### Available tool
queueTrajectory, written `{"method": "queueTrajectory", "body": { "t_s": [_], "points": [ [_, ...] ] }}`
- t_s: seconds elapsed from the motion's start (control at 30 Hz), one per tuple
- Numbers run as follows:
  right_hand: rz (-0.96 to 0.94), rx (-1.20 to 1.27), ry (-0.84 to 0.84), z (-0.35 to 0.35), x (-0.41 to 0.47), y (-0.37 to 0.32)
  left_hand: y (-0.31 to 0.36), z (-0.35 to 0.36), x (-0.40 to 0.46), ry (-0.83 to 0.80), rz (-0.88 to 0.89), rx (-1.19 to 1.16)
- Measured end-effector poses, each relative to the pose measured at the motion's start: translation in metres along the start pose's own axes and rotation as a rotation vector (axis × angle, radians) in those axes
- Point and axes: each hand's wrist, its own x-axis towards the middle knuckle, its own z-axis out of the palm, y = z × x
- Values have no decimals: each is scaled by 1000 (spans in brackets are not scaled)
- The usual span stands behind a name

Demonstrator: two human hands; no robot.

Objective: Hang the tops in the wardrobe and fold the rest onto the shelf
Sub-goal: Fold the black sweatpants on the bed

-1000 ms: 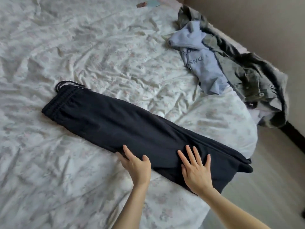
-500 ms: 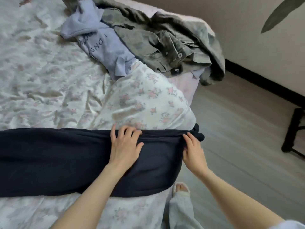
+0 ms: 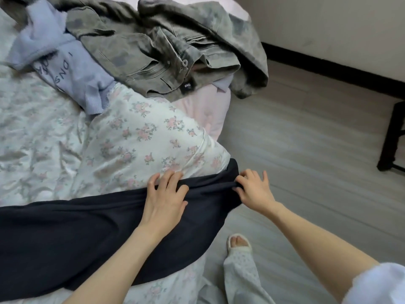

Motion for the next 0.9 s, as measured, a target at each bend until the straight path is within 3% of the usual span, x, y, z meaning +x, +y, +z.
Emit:
{"method": "queueTrajectory", "body": {
  "t_s": [0.07,0.23,0.4,0.57,0.73,0.9],
  "points": [
    [-81,-35,48,-11,10,13,2,2,6,-16,-26,16],
    [-344,-200,-77,-19,46,11,4,6,17,4,45,52],
    [-468,-272,-80,-16,58,13,5,10,24,36,112,48],
    [-388,-130,-148,-27,41,15,4,6,26,47,114,-3],
    [-153,271,-75,-81,-15,29,20,-19,38,-318,21,-286],
    [-98,579,-11,-127,-47,22,57,-53,67,-452,105,-550]
  ]
}}
